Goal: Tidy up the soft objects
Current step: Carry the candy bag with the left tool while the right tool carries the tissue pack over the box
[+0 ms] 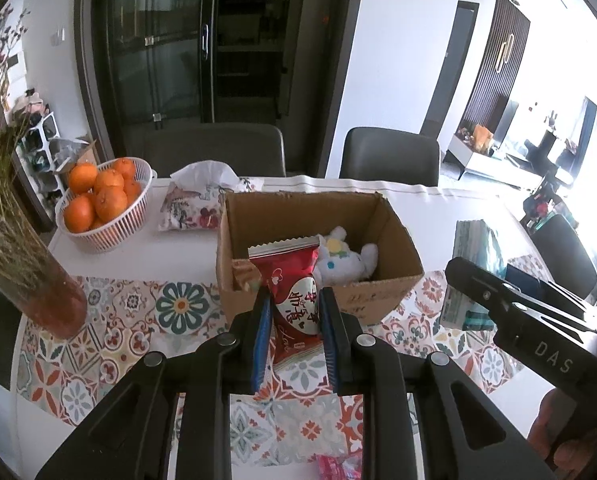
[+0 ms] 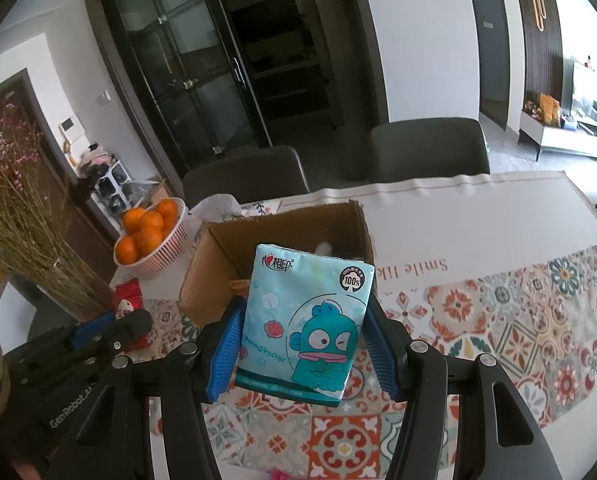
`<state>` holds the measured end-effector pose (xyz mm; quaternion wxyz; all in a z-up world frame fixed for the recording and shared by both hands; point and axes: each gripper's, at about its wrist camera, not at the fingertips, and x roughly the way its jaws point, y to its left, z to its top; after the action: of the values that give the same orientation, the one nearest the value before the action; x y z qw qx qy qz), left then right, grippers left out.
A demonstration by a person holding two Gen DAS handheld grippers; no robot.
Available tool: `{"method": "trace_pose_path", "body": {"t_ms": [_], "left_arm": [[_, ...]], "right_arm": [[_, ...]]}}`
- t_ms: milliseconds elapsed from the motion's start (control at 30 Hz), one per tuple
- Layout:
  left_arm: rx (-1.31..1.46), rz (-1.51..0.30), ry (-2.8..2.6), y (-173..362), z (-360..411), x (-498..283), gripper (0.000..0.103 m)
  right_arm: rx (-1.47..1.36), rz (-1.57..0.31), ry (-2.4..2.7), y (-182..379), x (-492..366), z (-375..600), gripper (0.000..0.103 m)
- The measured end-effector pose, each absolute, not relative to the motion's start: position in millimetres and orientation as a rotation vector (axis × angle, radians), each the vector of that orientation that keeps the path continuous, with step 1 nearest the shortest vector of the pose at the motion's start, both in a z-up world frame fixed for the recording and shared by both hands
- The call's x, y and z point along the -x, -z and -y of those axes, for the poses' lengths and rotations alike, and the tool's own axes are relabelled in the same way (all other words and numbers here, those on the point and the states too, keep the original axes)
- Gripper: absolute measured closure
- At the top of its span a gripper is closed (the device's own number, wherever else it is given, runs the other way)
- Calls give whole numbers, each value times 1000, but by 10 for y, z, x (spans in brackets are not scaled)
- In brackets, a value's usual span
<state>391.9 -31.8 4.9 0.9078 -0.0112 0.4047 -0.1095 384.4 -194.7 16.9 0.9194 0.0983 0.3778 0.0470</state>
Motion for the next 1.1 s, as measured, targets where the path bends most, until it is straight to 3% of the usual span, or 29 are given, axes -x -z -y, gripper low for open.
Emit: {"method": "trace_pose_path", "body": {"t_ms": [533,1100], "left_arm": [[15,-854,235,-23,317,-4414,79],[-44,-970,254,319,391,-4995,79]], "right_arm": [[-136,-783,-128,-204,-4378,1882,45],[-48,-917,-144,166,-4946,1805,45]]}}
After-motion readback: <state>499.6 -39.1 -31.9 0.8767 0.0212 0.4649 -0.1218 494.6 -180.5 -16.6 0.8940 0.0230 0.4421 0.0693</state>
